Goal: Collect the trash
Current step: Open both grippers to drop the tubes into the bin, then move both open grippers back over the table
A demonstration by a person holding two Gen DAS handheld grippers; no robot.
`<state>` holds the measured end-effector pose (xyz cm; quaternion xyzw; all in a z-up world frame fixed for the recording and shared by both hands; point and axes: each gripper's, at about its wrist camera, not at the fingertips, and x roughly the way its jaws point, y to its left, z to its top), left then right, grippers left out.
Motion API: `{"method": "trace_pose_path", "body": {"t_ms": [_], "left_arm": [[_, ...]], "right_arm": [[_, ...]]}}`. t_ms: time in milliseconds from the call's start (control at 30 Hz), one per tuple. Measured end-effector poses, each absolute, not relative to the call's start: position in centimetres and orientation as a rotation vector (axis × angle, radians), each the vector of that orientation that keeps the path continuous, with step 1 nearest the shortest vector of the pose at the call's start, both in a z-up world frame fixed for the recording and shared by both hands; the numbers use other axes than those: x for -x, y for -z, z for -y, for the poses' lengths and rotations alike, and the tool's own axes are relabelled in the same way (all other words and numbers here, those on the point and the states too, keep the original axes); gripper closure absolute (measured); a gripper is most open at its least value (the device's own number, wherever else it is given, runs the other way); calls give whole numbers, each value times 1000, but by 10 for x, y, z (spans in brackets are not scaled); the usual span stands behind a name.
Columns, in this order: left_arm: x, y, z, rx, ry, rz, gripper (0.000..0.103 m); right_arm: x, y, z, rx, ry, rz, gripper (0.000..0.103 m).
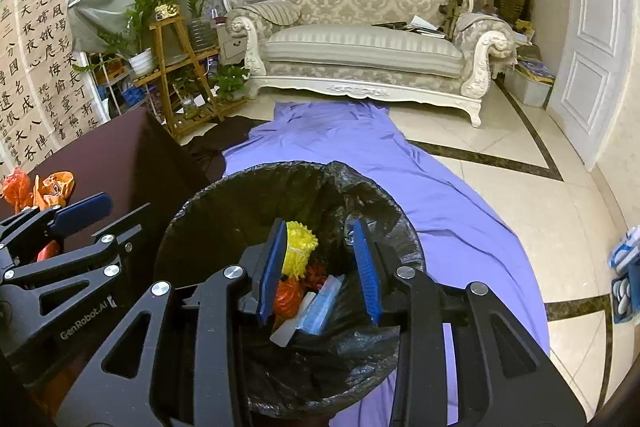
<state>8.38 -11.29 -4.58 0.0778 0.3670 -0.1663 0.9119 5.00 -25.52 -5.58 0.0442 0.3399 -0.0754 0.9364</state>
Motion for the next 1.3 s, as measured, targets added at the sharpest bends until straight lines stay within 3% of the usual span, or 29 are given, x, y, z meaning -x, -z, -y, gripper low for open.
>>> {"method": "trace_pose_path", "body": {"t_ms": [133, 433, 833, 1300], "left_arm": [[-84, 44, 110, -137, 344, -759, 36], [-86, 41, 109, -124, 347, -758, 32], [-64, 30, 84, -90, 304, -729, 29], [-43, 30, -3, -3, 120, -756, 30]], "right_arm": [[-47, 55, 256, -95, 160, -692, 67], [-45, 54, 258, -93, 162, -692, 66], [-36, 47, 251, -89, 120, -688, 66], [-31, 40, 176, -25, -38, -704, 66]]}}
